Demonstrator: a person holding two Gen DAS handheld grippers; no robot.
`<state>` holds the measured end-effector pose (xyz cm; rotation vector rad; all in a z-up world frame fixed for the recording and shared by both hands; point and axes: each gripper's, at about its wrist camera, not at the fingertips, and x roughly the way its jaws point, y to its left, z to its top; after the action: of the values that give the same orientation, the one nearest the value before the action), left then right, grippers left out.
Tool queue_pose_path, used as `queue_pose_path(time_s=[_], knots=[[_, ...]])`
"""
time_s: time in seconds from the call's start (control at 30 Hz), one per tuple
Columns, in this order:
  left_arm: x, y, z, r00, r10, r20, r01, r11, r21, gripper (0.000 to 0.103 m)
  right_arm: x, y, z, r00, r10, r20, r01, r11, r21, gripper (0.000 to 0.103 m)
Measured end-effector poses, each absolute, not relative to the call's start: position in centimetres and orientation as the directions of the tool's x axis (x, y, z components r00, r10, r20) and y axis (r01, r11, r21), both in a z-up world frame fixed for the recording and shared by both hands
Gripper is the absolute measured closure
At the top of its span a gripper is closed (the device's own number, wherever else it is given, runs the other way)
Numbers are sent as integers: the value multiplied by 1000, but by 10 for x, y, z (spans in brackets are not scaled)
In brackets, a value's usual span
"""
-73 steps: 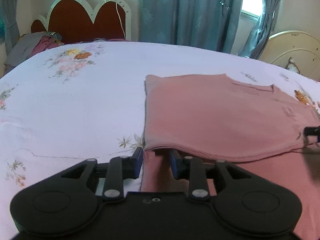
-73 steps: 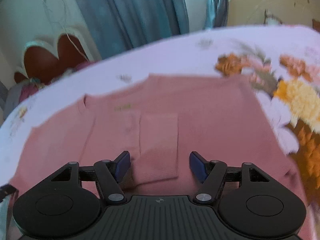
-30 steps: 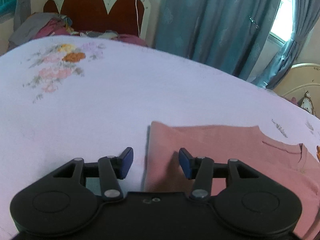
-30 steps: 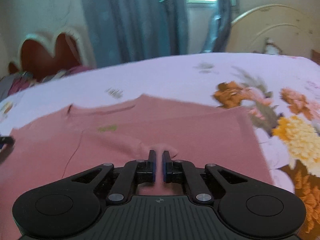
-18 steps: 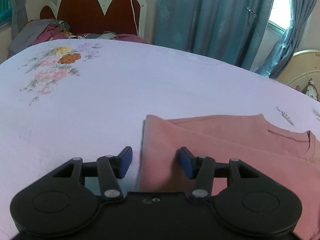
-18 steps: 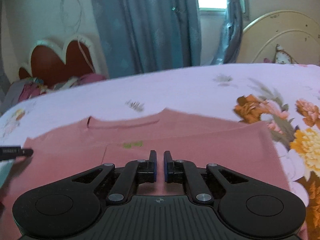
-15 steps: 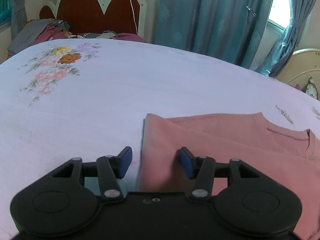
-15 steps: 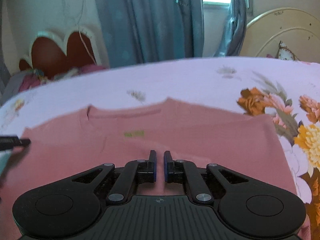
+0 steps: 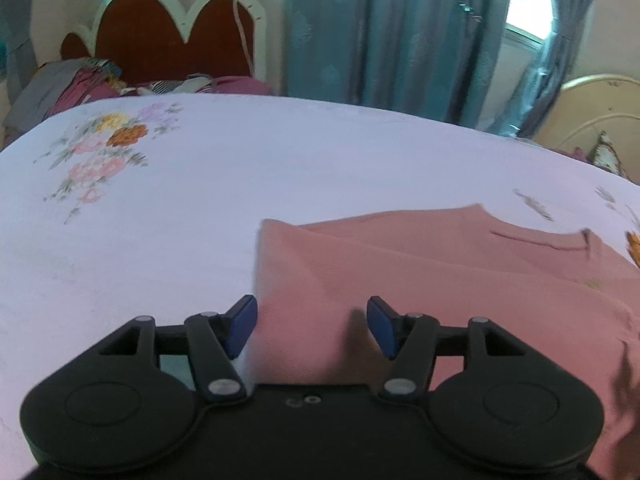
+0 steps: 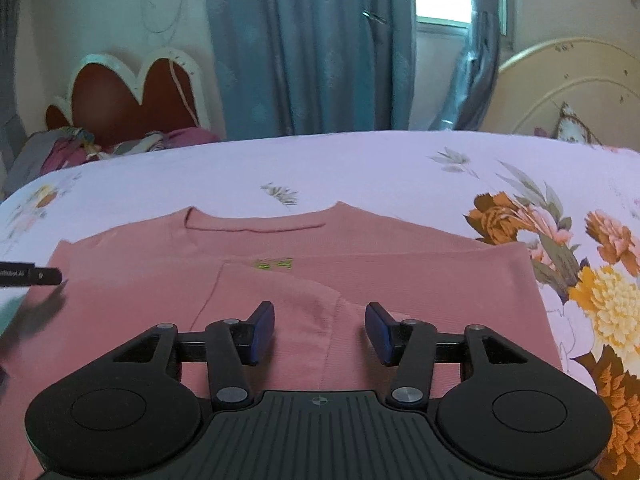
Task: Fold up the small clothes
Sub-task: 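Release the folded side with the left tool and smooth the sweatshirt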
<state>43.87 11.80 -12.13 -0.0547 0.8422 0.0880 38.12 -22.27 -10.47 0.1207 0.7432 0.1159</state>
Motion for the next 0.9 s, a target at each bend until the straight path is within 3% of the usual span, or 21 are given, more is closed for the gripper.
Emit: queue_pose_path(time_s=[0.37, 0.57, 0.9], knots=[[389, 68, -115, 655, -46, -754, 19, 999, -45, 41, 355, -215, -112, 694, 184, -697, -138, 983, 122, 52], [369, 57, -136, 627, -25, -779, 38, 999, -2, 38, 348, -231, -132, 648, 163, -744, -119, 987, 113, 52], [364, 43, -139, 640, 39, -768, 16, 998, 64, 35, 349, -235, -137, 640, 190, -745, -161, 981, 112, 51]])
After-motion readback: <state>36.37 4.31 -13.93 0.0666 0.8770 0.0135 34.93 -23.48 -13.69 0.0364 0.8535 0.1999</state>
